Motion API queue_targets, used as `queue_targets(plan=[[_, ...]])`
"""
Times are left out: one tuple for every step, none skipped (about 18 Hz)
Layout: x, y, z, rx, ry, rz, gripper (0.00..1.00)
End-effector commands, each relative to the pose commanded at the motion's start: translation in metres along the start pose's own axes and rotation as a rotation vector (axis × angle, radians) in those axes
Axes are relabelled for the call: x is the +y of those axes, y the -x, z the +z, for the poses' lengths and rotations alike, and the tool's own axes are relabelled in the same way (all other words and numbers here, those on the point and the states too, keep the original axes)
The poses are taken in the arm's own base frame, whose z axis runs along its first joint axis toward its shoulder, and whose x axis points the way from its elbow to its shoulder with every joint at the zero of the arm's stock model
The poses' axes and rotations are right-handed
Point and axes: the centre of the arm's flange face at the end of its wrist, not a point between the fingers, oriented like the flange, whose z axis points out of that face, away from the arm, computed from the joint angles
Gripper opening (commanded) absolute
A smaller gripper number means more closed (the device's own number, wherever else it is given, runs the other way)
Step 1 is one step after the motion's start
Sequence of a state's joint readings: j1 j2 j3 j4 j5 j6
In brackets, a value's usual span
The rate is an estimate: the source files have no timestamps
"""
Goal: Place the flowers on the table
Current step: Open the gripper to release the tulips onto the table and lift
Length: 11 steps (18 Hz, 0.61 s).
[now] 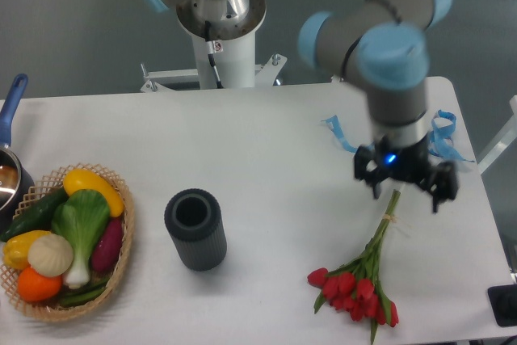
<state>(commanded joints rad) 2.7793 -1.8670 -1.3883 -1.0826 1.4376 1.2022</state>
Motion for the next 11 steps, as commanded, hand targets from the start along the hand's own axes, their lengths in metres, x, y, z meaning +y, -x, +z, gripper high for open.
queue_targets(plan=[[0.016, 0.009, -0.007, 0.01, -0.011, 0.022, 1.0], [0.031, 0.015, -0.011, 0.021, -0.016, 0.056, 1.0], [0.042, 0.017, -0.019, 0.025, -0.01, 0.1, 1.0], [0.066, 0.025, -0.026, 0.03, 0.003, 0.179, 1.0], [0.078, 0.026, -0.034, 0.04, 0.009, 0.241, 1.0], [0.09, 0.027, -0.039, 0.056, 0.016, 0.292, 1.0], [0.101, 0.028, -0.044, 0.068, 0.021, 0.329, 1.0], [0.109, 0.029, -0.047, 0.072, 0.022, 0.353, 1.0], [0.116, 0.03, -0.049, 0.076, 0.025, 0.365, 1.0], [0.119, 0.03, -0.049, 0.08, 0.024, 0.374, 1.0], [0.119, 0.029, -0.051, 0.078, 0.026, 0.376, 1.0]])
